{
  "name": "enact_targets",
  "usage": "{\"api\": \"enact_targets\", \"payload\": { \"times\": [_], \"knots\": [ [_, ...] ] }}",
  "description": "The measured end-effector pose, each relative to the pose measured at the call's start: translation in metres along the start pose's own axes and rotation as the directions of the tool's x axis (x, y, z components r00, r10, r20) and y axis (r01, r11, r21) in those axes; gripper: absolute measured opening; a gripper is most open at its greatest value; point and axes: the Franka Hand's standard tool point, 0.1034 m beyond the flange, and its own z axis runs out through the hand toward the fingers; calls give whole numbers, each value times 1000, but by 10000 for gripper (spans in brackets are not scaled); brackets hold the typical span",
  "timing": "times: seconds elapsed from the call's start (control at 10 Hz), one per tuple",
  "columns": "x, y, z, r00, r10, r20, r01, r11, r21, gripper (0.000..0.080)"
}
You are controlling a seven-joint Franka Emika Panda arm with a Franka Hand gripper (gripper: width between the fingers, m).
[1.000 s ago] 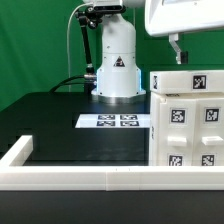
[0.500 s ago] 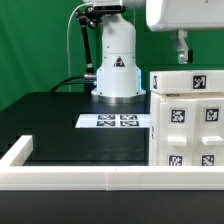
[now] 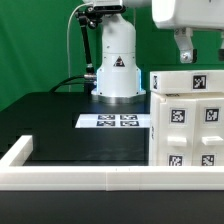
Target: Assemble cabinet
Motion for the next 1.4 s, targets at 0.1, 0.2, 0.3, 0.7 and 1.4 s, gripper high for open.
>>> {"api": "enact_targets", "payload": {
  "times": [0.1, 0.2, 0.3, 0.7, 1.4],
  "knots": [
    [-5, 3, 1, 990, -137, 10, 137, 991, 2, 796],
    [-7, 3, 3, 967, -256, 12, 256, 967, -8, 796],
    [-9, 2, 5, 940, -339, 36, 339, 941, -9, 796],
    [-17, 4, 17, 777, -623, 92, 624, 781, 13, 796],
    [-26, 12, 23, 740, -666, 95, 668, 744, 16, 557]
  ]
}}
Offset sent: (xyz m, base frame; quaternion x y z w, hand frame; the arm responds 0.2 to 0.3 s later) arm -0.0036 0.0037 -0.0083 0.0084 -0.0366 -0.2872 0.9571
